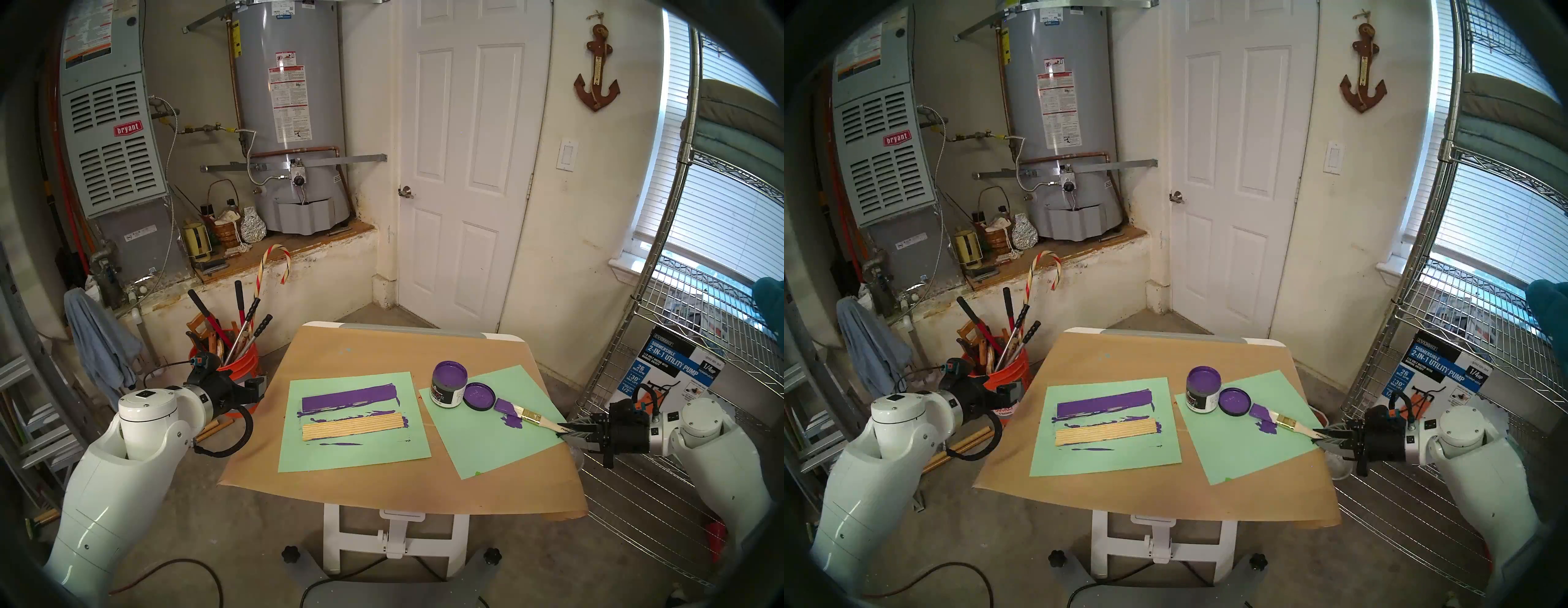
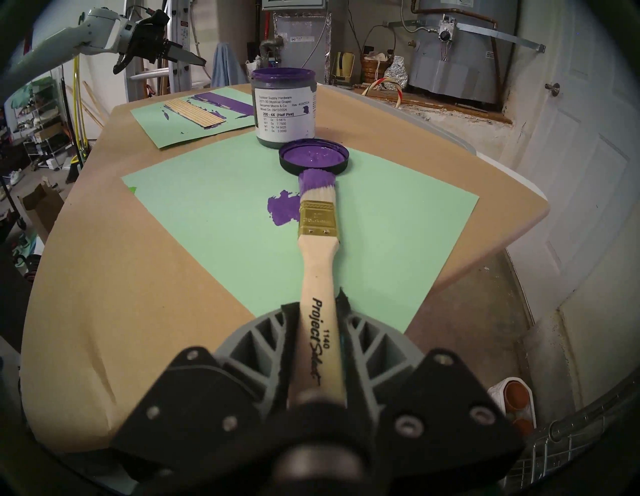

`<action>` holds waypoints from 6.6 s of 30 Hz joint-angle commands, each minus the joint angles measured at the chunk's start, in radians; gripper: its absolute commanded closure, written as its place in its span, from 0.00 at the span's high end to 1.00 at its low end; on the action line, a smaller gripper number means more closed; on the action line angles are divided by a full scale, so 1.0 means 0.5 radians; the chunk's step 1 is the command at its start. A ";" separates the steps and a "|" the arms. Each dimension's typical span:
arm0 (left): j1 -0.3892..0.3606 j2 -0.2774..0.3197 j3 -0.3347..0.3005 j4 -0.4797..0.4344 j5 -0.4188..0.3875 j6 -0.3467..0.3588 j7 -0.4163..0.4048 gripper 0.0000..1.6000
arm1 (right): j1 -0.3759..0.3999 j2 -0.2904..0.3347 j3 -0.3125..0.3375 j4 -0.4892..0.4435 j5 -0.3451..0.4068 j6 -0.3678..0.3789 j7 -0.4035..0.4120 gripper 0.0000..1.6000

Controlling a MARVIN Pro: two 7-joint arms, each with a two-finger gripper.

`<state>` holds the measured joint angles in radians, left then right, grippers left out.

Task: Pick up brush, dip the brush into paint, and paint the wood

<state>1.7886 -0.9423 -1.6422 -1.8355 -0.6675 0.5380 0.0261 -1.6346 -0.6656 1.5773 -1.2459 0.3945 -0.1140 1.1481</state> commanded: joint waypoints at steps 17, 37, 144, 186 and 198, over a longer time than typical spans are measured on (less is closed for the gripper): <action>-0.007 0.003 -0.017 -0.027 -0.004 -0.003 0.002 1.00 | 0.002 -0.010 0.020 -0.026 0.013 0.002 -0.009 0.45; -0.007 0.003 -0.017 -0.027 -0.004 -0.003 0.002 1.00 | -0.010 -0.050 0.066 -0.028 0.097 0.052 0.013 0.73; -0.008 0.004 -0.016 -0.026 -0.004 -0.003 0.002 1.00 | -0.731 -1.066 1.122 -0.435 0.902 1.165 -0.470 1.00; -0.008 0.004 -0.016 -0.026 -0.004 -0.004 0.002 1.00 | -0.561 -1.195 1.029 -0.361 0.939 1.158 -0.541 1.00; -0.007 0.004 -0.016 -0.026 -0.004 -0.003 0.003 1.00 | -0.558 -1.198 1.028 -0.375 0.935 1.184 -0.559 1.00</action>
<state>1.7886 -0.9419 -1.6410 -1.8344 -0.6677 0.5379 0.0261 -1.9245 -1.2704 2.0886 -1.4124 0.8555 0.4708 0.8680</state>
